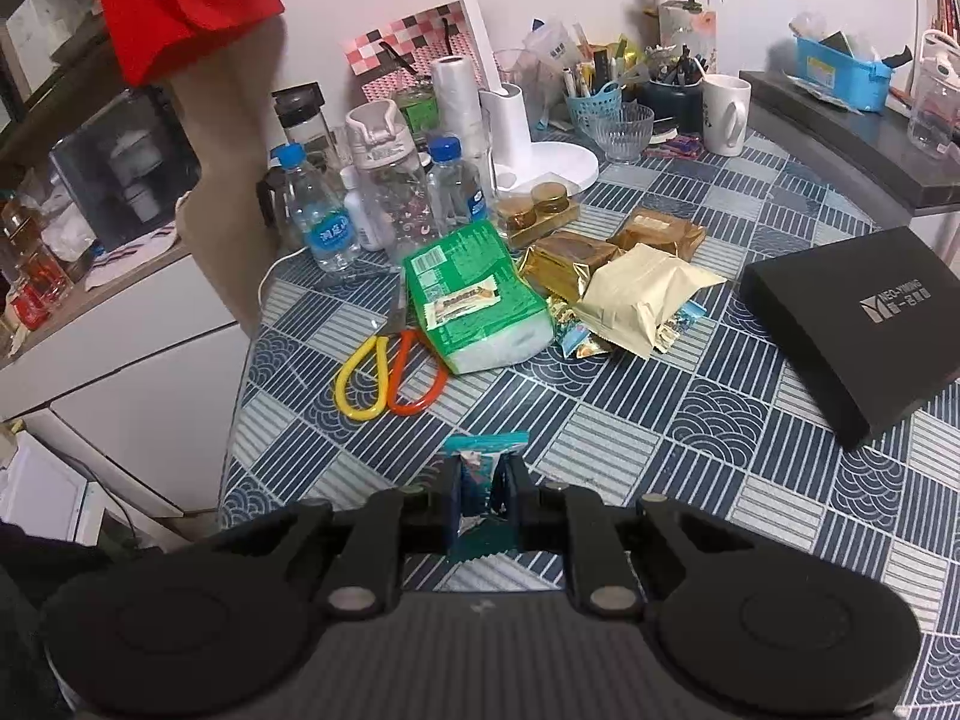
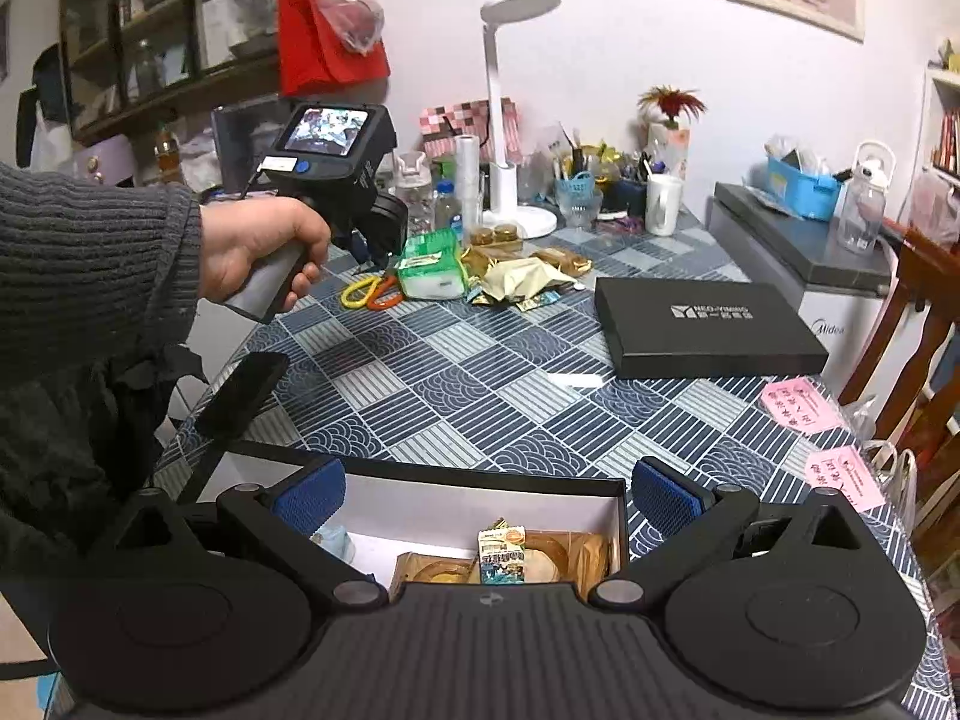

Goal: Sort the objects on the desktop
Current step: 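Carry the teal candy with the left gripper over the white box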

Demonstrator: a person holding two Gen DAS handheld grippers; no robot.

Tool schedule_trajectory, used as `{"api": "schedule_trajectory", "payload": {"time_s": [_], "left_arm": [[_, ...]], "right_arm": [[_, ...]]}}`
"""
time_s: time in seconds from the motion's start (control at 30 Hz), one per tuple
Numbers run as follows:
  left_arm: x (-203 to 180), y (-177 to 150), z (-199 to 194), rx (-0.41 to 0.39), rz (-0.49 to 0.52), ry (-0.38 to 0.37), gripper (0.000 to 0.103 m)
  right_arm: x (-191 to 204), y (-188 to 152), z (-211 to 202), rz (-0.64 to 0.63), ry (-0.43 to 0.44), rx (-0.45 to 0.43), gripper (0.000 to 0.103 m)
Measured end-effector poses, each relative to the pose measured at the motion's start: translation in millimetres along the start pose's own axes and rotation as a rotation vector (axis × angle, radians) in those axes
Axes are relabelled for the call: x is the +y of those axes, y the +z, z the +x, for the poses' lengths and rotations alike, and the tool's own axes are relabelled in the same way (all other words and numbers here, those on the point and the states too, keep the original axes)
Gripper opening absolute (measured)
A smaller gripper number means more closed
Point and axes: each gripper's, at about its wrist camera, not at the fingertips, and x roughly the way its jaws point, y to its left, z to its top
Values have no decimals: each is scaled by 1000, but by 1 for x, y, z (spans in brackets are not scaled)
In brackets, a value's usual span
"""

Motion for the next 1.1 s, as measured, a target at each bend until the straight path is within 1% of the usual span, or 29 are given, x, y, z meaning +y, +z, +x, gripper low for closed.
{"api": "schedule_trajectory", "payload": {"time_s": [0.13,0.37,0.6,0.83,0.97,1.1], "left_arm": [[2,-9,-17,-14,-5,-5,16],[-2,-24,-47,-45,-17,-39,16],[0,-36,-68,-63,-45,-72,16],[5,-51,-85,-79,-74,-84,16],[7,-63,-98,-90,-78,-99,16],[10,-76,-114,-107,-95,-129,16]], "right_arm": [[2,-1,-8,-10,-10,-8,103],[3,-2,-19,-24,-29,-21,103],[5,-4,-29,-36,-37,-35,103],[8,-5,-37,-52,-52,-49,103],[3,-4,-40,-42,-73,-59,103],[-2,-3,-42,-23,-91,-62,103]]}}
